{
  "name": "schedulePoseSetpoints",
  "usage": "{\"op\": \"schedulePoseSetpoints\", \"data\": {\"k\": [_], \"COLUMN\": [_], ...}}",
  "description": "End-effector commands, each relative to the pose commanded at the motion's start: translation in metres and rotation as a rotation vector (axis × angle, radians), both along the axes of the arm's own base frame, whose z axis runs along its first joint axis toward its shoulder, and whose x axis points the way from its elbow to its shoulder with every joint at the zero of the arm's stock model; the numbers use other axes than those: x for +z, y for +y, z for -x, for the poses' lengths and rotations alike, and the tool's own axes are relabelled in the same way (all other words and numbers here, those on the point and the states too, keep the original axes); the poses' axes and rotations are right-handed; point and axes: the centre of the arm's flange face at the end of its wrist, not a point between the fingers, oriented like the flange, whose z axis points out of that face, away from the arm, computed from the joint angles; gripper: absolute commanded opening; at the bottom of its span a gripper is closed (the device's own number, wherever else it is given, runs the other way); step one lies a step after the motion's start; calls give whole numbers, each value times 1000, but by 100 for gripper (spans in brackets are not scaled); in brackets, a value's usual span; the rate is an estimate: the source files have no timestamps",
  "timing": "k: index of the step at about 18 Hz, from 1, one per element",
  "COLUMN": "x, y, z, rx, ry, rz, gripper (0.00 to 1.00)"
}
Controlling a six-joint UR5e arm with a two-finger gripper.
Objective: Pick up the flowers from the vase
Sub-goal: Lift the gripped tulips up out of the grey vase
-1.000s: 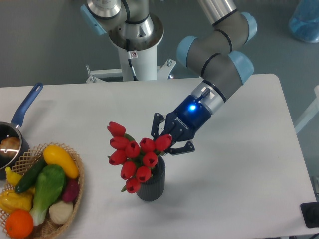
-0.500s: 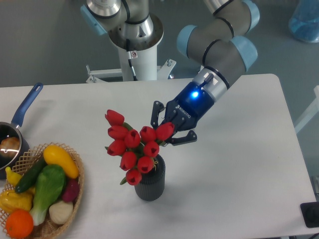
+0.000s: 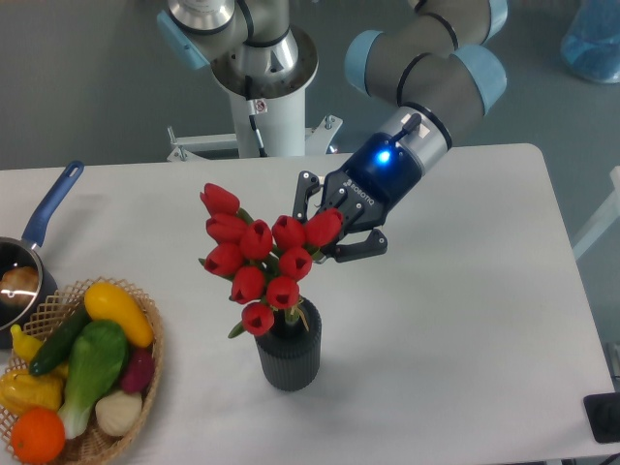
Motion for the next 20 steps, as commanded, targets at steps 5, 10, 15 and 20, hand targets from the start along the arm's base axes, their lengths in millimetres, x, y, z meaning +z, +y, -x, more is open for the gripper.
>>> {"op": "schedulePoseSetpoints", "data": {"k": [5,10,15,20], "x": [29,58,85,92], "y": [-1,-4,-16,-40], "z": [-4,-1,11,35], "rx": [4,25,61,109], "ry": [-12,-30,-38,-35], "rz": [-13,-9,-15,-33], "gripper": [7,7,6,6]}}
